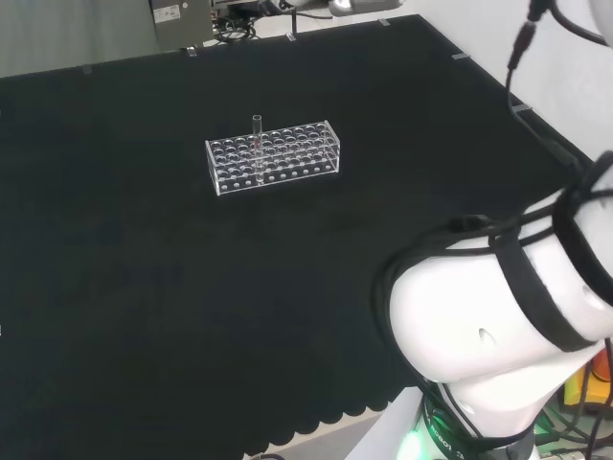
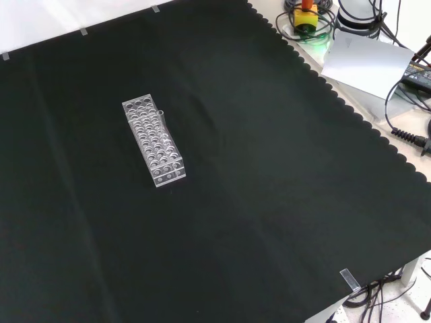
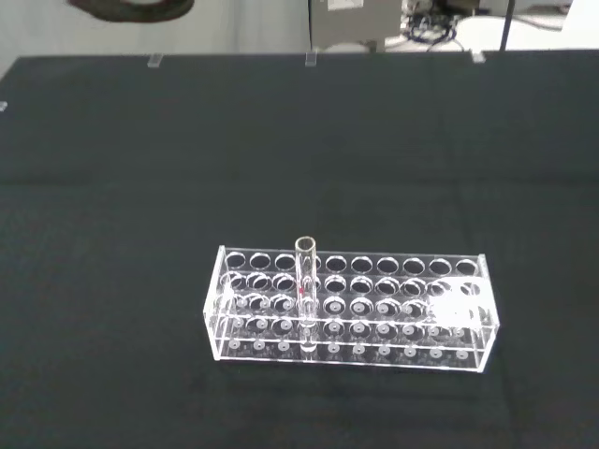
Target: Pick up the test tube.
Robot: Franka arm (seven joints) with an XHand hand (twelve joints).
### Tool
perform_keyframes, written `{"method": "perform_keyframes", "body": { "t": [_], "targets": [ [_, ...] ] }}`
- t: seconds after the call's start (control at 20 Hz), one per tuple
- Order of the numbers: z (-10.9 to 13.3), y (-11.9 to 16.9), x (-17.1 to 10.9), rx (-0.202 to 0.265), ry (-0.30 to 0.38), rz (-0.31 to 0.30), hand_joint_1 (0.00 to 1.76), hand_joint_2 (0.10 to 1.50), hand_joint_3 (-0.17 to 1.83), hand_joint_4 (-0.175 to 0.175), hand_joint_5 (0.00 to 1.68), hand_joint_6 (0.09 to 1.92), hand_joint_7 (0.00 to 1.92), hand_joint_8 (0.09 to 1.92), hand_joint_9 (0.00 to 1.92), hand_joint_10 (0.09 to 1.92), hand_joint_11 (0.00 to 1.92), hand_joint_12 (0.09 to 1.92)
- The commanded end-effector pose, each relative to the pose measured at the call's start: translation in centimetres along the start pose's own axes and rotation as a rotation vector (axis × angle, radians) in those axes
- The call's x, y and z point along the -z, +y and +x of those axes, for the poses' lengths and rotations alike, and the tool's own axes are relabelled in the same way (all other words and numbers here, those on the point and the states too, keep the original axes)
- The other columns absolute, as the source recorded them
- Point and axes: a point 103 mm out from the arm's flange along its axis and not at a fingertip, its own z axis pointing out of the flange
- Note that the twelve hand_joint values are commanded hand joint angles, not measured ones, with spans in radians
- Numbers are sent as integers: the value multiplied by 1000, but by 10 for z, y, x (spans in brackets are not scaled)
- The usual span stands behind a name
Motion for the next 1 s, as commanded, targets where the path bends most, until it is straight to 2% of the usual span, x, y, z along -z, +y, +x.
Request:
{"method": "perform_keyframes", "body": {
  "t": [0.05, 0.2, 0.6, 1.0],
  "targets": [
    [3, 71, -31, -20, 6, 95, 729, 771, 367, -107, 244, 87, 219, 894, 139, 958, 0, 1580],
    [0, 92, -50, -33, 16, 129, 728, 767, 381, -108, 253, 87, 241, 900, 162, 957, 1, 1584],
    [-5, 142, -101, -52, -12, 231, 730, 752, 421, -111, 286, 87, 304, 914, 237, 947, 42, 1580],
    [-7, 171, -149, -79, -4, 316, 779, 726, 473, -108, 384, 87, 465, 884, 425, 888, 150, 1541]
  ]
}}
